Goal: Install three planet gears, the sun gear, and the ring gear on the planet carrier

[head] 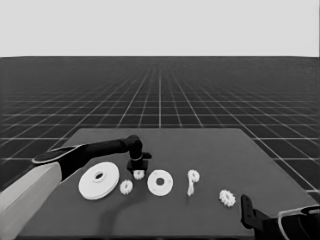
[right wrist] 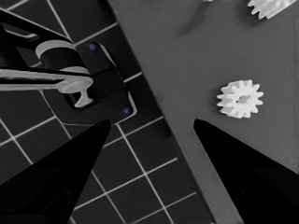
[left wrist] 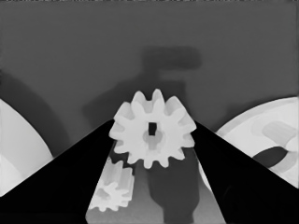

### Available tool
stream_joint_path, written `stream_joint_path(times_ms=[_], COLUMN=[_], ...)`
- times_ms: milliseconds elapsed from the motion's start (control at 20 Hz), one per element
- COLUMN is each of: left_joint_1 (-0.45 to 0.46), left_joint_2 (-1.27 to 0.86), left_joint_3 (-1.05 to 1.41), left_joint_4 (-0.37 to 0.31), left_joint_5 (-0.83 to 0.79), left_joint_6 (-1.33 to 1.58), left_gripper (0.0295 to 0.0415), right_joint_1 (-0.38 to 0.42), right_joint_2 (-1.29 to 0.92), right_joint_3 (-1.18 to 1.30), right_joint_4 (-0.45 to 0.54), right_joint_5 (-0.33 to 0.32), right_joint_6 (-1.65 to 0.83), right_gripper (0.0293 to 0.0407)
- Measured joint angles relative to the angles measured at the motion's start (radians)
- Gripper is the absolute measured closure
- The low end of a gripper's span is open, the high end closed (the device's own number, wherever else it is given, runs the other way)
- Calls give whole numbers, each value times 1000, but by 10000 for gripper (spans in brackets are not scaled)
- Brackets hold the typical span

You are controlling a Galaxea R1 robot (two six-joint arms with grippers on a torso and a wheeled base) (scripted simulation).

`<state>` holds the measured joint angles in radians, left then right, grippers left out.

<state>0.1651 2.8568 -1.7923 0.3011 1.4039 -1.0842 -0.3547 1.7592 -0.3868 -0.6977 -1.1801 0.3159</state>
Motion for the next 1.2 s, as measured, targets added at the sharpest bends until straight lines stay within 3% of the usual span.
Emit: stream_joint_path(times_ms=[150, 400, 500, 700, 1000, 1100, 1200], left_joint_1=[-145, -183, -184, -186, -186, -92, -58], left_joint_2=[-50, -53, -53, 172, 203, 225, 237], left_joint_3=[141, 151, 151, -30, -69, -134, -171], left_joint_4=[-120, -155, -157, -157, -157, -72, -46], left_joint_5=[87, 101, 102, 109, 108, 65, 46], left_joint_6=[-71, -76, -76, -118, -113, -76, -57], left_gripper=[398, 398, 398, 398, 398, 398, 398], right_joint_1=[0, 0, 0, 0, 0, 0, 0], right_joint_2=[0, 0, 0, 0, 0, 0, 0], right_joint_3=[0, 0, 0, 0, 0, 0, 0], right_joint_4=[0, 0, 0, 0, 0, 0, 0], right_joint_5=[0, 0, 0, 0, 0, 0, 0], right_joint_6=[0, 0, 0, 0, 0, 0, 0], right_gripper=[315, 315, 315, 315, 315, 315, 315])
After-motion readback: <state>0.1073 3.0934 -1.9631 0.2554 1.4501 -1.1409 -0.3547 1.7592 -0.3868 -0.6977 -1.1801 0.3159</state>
